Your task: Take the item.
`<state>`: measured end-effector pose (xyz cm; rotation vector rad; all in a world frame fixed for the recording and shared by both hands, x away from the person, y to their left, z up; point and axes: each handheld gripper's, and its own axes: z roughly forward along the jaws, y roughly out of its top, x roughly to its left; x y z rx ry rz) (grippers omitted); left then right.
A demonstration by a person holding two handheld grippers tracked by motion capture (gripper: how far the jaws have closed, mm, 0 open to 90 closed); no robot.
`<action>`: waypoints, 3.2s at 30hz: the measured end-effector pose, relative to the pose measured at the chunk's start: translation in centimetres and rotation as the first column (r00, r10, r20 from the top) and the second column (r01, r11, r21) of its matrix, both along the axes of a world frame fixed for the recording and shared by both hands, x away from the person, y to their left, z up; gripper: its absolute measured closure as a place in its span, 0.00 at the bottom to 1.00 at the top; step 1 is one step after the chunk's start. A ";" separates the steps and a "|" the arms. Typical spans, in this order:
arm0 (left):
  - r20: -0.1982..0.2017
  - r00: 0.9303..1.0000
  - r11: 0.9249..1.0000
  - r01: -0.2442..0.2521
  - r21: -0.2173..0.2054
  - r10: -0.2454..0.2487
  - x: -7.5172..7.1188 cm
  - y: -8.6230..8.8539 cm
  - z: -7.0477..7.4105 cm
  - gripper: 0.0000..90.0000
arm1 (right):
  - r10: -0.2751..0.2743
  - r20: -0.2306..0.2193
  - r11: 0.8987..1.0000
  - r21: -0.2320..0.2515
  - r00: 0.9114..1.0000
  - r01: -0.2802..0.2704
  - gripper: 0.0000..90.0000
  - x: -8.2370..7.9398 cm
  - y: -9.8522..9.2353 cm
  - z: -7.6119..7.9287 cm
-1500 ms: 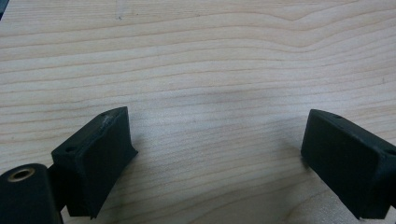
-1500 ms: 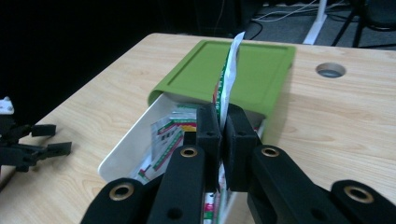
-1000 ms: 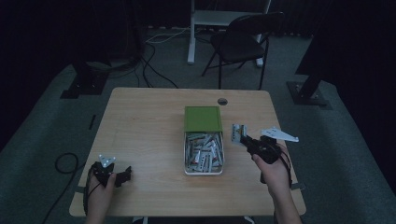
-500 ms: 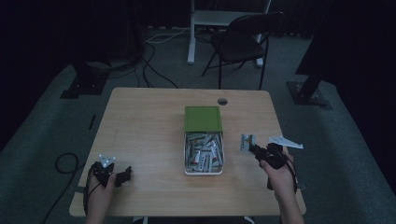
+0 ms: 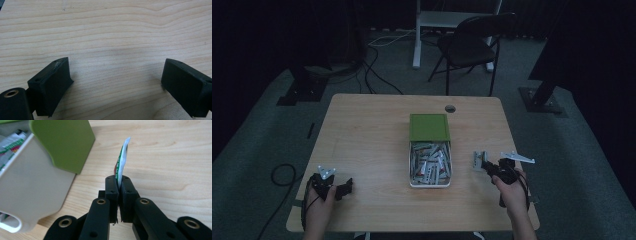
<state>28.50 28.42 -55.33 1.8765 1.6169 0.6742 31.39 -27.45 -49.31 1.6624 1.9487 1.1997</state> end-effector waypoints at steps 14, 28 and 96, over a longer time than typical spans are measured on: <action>0.001 1.000 1.000 0.000 0.000 0.000 0.0 0.0 0.0 0.11 | -0.024 -0.050 1.000 0.015 0.998 0.025 0.96 0.7 -1.0 -1.6; -0.001 1.000 1.000 0.000 0.000 0.000 0.0 0.0 0.0 0.10 | -0.100 -0.085 0.995 0.018 0.991 0.101 0.96 1.0 -2.7 -3.3; -0.001 1.000 1.000 0.001 0.002 -0.001 0.0 0.0 0.0 0.11 | 0.294 0.103 0.956 -0.050 0.950 -0.290 0.23 -0.1 0.3 -4.2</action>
